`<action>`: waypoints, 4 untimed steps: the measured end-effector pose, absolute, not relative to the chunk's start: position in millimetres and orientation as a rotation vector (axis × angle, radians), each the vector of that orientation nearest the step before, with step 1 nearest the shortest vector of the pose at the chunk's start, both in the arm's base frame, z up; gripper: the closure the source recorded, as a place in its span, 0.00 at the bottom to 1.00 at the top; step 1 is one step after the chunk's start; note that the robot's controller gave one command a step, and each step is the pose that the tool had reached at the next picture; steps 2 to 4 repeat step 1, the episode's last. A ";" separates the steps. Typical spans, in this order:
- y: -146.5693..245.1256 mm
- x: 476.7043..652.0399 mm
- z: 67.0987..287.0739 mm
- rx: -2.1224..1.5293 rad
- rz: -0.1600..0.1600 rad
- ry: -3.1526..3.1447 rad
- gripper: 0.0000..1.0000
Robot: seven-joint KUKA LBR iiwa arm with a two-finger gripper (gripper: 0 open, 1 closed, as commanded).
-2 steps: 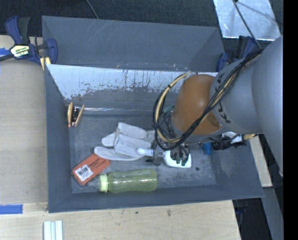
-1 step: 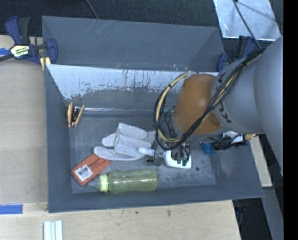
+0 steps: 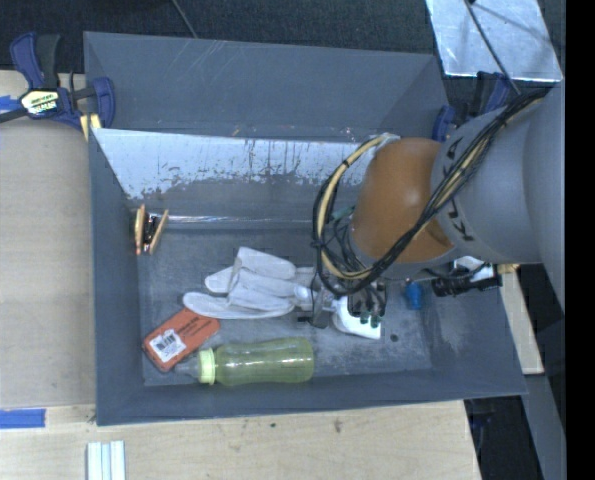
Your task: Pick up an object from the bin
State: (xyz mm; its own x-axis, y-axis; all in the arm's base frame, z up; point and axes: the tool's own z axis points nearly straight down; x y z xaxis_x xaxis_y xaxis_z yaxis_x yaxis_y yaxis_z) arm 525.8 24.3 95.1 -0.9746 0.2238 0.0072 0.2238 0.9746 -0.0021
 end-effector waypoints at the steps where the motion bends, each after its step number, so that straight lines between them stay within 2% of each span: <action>1: 24.3 528.1 116.6 -0.353 -0.001 -3.123 1.00; 4: 24.3 528.1 116.6 -0.353 -0.001 -3.123 1.00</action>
Offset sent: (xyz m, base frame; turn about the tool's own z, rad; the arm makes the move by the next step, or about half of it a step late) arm 0.0001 -0.0001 0.0032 0.0000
